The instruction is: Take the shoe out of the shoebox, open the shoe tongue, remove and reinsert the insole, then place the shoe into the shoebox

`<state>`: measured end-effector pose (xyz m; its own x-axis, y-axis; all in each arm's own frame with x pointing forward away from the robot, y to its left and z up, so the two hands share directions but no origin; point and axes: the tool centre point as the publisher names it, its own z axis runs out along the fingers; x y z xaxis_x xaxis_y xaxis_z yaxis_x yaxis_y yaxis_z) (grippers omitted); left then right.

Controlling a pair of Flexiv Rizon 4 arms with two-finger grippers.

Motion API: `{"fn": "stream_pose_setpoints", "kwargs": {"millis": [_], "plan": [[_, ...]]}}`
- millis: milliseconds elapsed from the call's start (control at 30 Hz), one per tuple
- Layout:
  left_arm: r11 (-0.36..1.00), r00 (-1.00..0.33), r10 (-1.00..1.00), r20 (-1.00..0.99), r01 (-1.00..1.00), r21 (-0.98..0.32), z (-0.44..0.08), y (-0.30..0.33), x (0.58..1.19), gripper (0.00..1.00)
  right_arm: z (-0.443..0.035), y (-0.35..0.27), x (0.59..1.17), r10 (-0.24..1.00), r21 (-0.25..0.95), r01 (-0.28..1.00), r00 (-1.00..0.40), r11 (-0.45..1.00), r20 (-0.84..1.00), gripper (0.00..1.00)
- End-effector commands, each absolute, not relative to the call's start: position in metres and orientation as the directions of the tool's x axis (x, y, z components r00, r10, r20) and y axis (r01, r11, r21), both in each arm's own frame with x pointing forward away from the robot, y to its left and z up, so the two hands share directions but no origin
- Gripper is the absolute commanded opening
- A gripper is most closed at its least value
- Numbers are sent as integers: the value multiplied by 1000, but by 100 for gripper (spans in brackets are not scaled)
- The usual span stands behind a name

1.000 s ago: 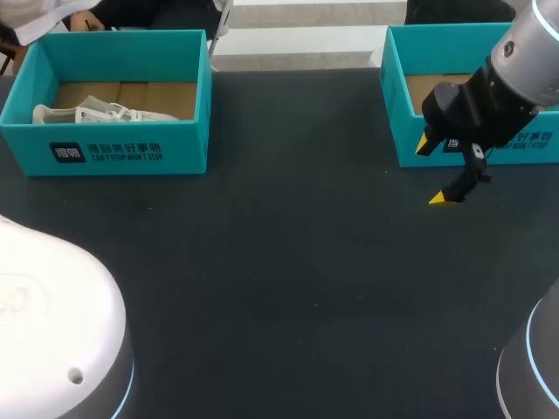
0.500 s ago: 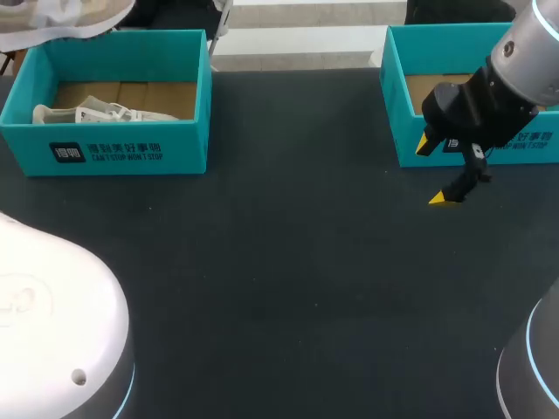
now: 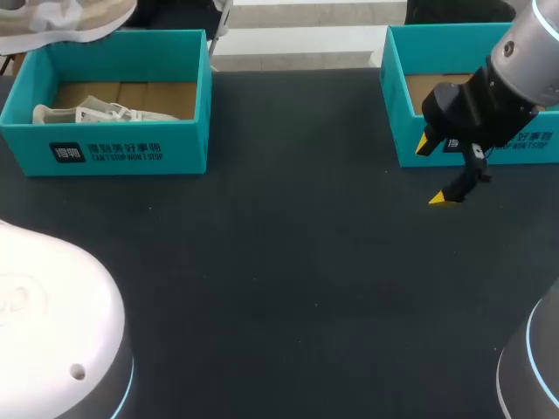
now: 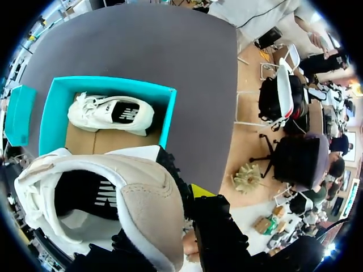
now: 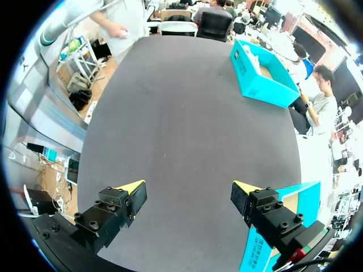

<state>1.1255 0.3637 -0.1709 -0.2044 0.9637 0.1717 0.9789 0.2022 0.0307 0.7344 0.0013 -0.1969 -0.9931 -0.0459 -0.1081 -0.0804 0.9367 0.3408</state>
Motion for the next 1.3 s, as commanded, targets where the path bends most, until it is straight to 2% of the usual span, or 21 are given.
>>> {"fn": "stream_pose_setpoints", "kwargs": {"millis": [33,367,733,967,1300], "plan": [[128,-141,975,173,988,88,-177,345,1114,0,-198,2,735,-46,340,-80,-993,937,-107,100],[5,-27,991,135,987,158,-201,313,1120,0,-198,2,735,-46,340,-80,-993,937,-107,100],[-52,31,989,146,989,142,-246,311,1131,0,-198,2,735,-46,340,-80,-993,937,-107,100],[-43,12,975,220,989,140,-252,318,1139,0,-198,2,735,-46,340,-80,-993,937,-107,100],[-43,12,975,220,989,140,-252,318,1139,0,-198,2,735,-46,340,-80,-993,937,-107,100]]}}
